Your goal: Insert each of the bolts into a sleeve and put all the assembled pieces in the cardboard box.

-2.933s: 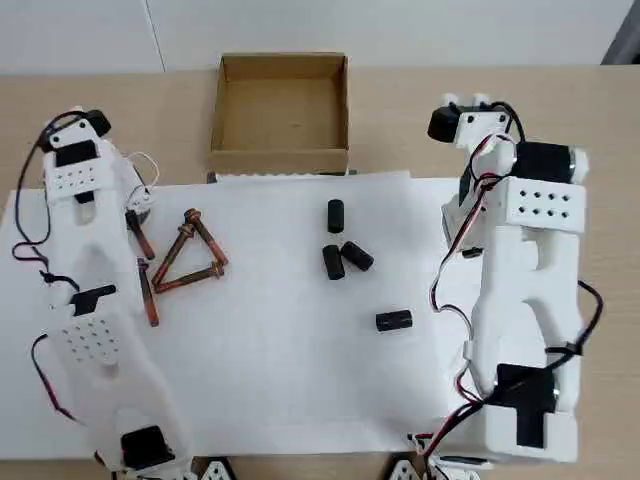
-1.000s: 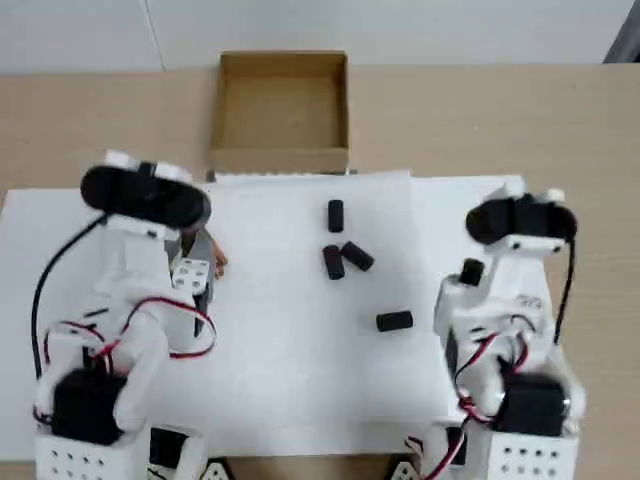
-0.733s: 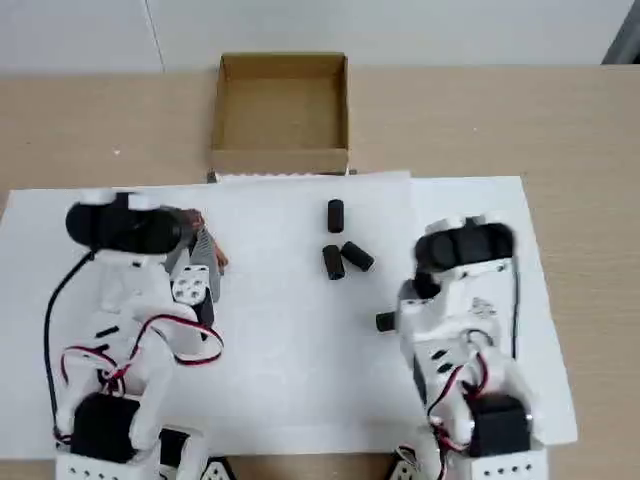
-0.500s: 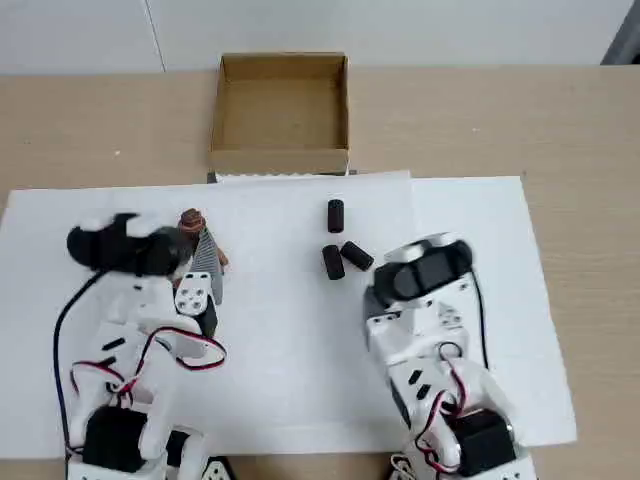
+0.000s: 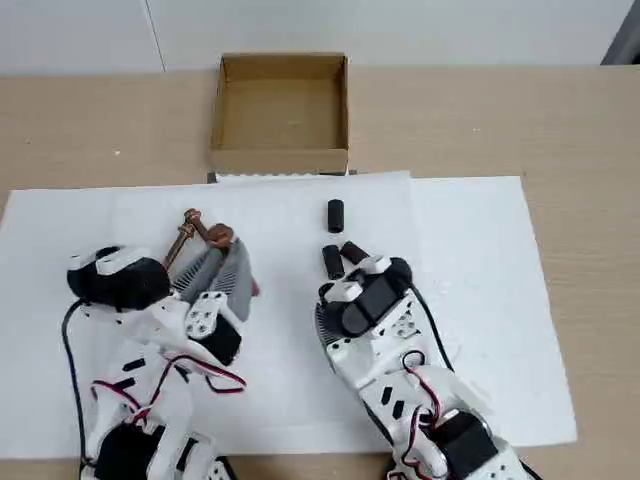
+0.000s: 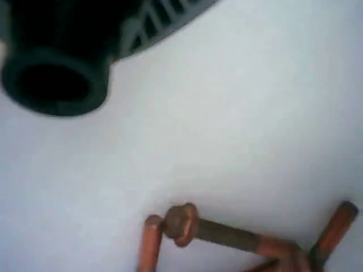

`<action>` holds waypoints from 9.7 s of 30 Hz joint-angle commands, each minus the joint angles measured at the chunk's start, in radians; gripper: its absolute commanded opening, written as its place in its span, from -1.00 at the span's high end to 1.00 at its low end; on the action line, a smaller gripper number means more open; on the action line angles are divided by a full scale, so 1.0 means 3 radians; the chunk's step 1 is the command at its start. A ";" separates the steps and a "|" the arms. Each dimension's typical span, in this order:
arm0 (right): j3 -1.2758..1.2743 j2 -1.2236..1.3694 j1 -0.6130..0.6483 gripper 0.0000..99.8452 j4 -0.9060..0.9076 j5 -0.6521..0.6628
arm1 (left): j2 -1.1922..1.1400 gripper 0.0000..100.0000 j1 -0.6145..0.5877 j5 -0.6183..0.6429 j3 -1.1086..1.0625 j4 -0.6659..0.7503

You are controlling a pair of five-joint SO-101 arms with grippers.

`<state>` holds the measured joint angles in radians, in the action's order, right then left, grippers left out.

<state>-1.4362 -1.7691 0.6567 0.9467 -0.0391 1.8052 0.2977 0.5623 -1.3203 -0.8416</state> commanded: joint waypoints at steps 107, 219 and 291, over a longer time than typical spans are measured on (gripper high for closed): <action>0.0010 -0.0043 -0.0708 0.99 -0.0023 0.0107 | 0.0036 0.99 -0.0593 -0.1534 -0.0228 -0.0573; 0.6613 0.7009 -0.0739 0.74 0.2601 -0.0256 | 0.0036 0.99 -0.0839 -0.1877 -0.1071 -0.0573; 0.6403 0.7705 -0.0504 0.74 0.2192 -0.0414 | 0.0036 0.99 -0.0839 -0.1877 -0.1071 -0.0573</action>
<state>0.4726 0.6352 0.5094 1.6065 -0.1603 1.8082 0.0445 0.0038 -1.6487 -1.0242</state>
